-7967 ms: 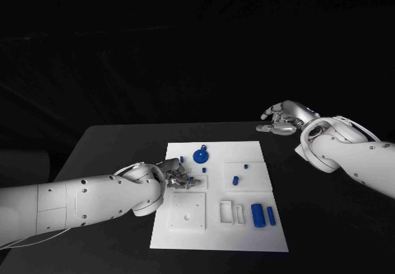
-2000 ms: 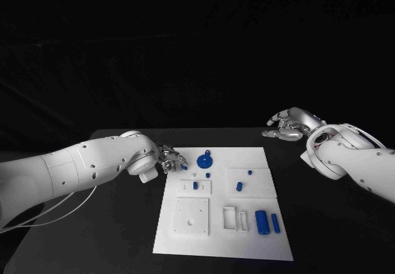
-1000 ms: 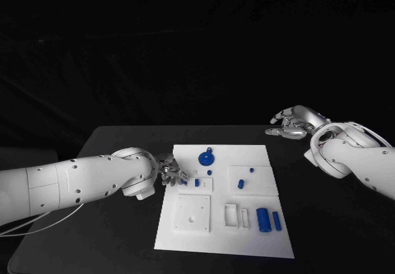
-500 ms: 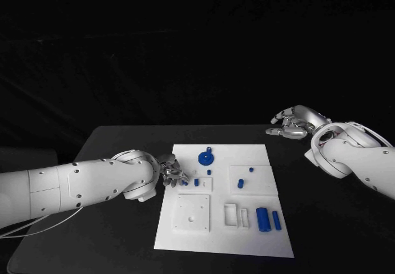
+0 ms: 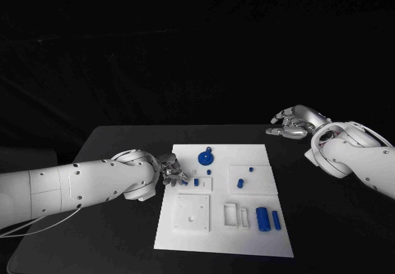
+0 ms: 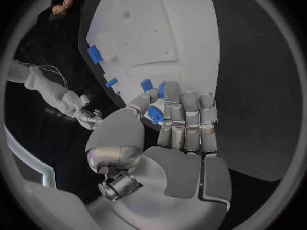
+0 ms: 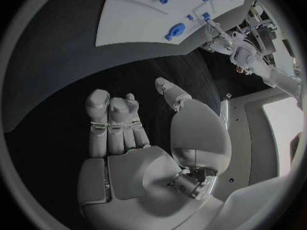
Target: Assemble the parts on the task board
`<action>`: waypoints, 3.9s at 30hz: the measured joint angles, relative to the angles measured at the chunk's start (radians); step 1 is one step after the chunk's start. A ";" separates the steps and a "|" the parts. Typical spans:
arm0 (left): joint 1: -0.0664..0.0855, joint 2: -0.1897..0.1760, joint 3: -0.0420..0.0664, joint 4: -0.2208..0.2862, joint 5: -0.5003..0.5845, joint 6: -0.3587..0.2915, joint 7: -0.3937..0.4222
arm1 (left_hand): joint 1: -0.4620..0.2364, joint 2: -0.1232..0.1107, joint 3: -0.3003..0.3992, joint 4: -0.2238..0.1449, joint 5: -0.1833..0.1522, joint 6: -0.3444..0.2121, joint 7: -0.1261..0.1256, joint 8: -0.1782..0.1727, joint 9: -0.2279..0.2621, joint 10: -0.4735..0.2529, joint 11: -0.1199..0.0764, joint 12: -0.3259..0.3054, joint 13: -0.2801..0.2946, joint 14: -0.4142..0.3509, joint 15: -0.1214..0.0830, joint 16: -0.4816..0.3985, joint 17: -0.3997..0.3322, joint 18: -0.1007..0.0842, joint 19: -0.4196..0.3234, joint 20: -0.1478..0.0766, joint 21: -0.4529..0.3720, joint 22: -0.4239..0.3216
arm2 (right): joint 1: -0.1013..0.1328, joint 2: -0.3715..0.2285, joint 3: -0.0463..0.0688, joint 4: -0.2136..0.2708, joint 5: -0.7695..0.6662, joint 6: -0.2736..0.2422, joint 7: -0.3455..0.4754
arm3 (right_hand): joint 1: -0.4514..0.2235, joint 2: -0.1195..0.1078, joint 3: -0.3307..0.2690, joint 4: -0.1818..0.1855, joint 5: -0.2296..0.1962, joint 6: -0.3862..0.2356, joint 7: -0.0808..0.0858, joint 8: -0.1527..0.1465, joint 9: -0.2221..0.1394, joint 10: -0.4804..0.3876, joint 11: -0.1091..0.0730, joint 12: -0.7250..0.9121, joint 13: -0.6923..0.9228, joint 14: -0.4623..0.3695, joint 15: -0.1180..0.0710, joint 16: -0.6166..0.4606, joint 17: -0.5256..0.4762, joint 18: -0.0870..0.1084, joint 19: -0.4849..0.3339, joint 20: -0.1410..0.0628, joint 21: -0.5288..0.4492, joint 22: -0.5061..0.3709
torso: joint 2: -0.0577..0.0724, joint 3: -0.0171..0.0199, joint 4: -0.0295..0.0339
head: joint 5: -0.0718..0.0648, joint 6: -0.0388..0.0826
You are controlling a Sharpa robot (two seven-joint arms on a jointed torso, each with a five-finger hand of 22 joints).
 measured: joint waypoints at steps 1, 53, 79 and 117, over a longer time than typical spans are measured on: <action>0.000 0.000 0.000 0.000 -0.002 0.000 0.000 | 0.000 0.000 0.000 0.000 0.000 0.000 0.000 0.000 0.000 0.000 0.000 0.000 0.000 0.000 0.000 0.000 0.000 0.000 0.000 0.000 0.000 0.000 | 0.000 0.000 0.000 0.000 0.000 0.000 0.000 | 0.000 0.000 0.000 0.000 0.000 0.000 0.000 0.000 0.000 0.000 0.000 0.000 0.000 0.000 0.000 0.000 0.000 0.000 0.000 0.000 0.000 0.000 | 0.000 0.0000 0.0000 | 0.000 0.000; -0.001 -0.005 0.000 -0.002 0.015 0.020 0.003 | 0.000 0.000 0.001 -0.003 0.014 0.003 -0.003 0.006 -0.004 0.004 0.003 -0.004 -0.002 0.005 -0.002 0.000 -0.001 0.000 0.004 -0.004 0.000 0.000 | -0.003 -0.001 0.000 -0.001 0.001 0.000 0.000 | 0.000 0.000 0.000 0.000 0.000 -0.002 0.002 0.000 0.000 0.000 0.000 0.004 -0.002 0.000 0.000 0.000 0.000 0.000 0.000 -0.004 -0.004 0.000 | 0.000 -0.0001 -0.0003 | 0.004 -0.005; -0.002 -0.004 0.001 -0.020 0.059 0.046 0.029 | 0.000 0.000 -0.001 -0.005 0.020 0.005 -0.005 0.009 -0.005 0.013 0.001 -0.008 -0.002 0.007 0.000 0.000 -0.001 0.000 0.004 -0.004 0.000 0.000 | -0.003 0.001 0.000 -0.002 0.001 0.001 0.000 | 0.000 0.000 -0.003 0.003 0.000 0.000 0.000 0.000 0.000 0.000 0.000 0.004 -0.003 -0.001 0.001 0.000 0.000 0.000 0.000 -0.001 -0.004 -0.001 | 0.000 0.0004 -0.0009 | 0.006 -0.001; 0.023 0.034 0.059 -0.108 0.127 0.231 0.028 | 0.000 0.000 0.001 -0.003 -0.001 0.005 -0.005 0.000 -0.009 0.014 0.000 -0.015 -0.003 0.006 0.001 0.000 -0.002 0.000 0.003 -0.004 0.000 0.000 | -0.006 0.003 0.000 -0.006 0.001 0.003 0.000 | 0.000 0.000 -0.003 0.003 0.000 -0.003 -0.001 0.000 0.000 0.000 0.000 0.004 -0.004 -0.001 0.001 -0.004 0.000 0.000 0.002 -0.002 -0.004 0.000 | 0.000 0.0009 -0.0010 | -0.001 -0.002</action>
